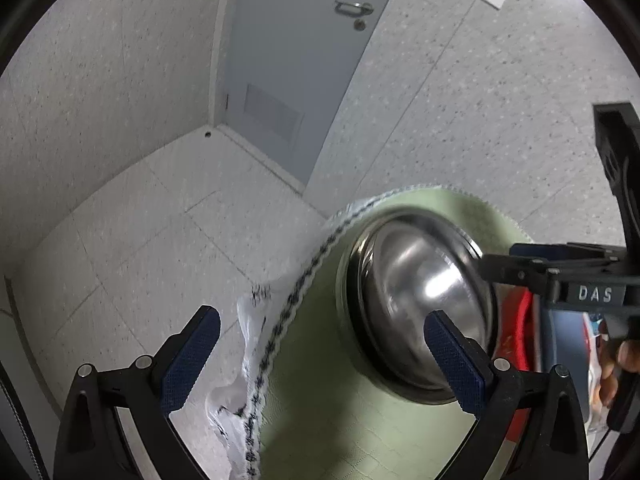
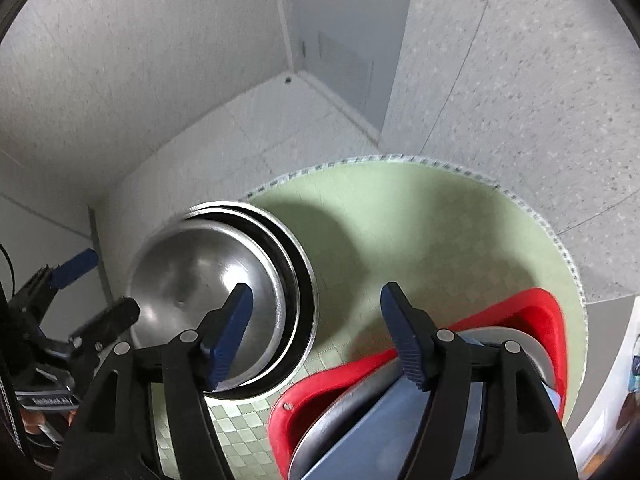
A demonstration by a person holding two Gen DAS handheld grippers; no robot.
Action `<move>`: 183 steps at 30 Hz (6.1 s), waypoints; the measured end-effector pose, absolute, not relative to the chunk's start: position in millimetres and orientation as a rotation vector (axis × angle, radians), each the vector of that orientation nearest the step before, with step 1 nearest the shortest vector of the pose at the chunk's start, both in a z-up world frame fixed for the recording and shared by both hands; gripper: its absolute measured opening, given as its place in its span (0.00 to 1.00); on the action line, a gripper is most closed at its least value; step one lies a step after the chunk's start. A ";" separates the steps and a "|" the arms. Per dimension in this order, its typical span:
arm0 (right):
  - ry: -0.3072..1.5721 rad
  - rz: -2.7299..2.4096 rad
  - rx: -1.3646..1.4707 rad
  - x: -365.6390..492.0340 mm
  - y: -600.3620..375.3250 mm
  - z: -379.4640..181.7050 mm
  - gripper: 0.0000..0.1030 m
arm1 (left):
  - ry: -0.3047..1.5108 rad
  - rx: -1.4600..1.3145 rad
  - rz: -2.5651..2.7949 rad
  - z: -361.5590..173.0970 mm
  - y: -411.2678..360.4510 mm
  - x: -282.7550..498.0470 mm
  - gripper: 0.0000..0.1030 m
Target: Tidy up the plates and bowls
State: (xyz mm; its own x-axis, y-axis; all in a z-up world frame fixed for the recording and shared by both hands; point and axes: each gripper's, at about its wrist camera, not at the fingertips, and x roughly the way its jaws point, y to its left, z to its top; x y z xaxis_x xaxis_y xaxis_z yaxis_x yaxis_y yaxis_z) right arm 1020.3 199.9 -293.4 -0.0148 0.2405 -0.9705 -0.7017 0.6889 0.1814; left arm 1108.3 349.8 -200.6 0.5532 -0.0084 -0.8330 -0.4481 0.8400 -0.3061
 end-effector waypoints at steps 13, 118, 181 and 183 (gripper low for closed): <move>1.441 0.834 -0.562 1016.4 222.4 -323.2 0.71 | 1.013 -0.548 0.247 -224.2 347.9 1139.0 0.86; 1.479 0.595 0.177 979.4 -23.3 -272.7 0.51 | 1.014 -0.280 -0.238 -165.0 170.0 1236.9 0.70; 0.590 0.321 0.140 271.1 -104.0 -13.6 1.00 | 0.368 -0.002 0.101 -45.7 96.9 180.1 0.99; 0.579 0.302 0.141 249.8 -104.1 -11.3 1.00 | 0.348 -0.006 0.088 -49.2 97.4 148.9 0.99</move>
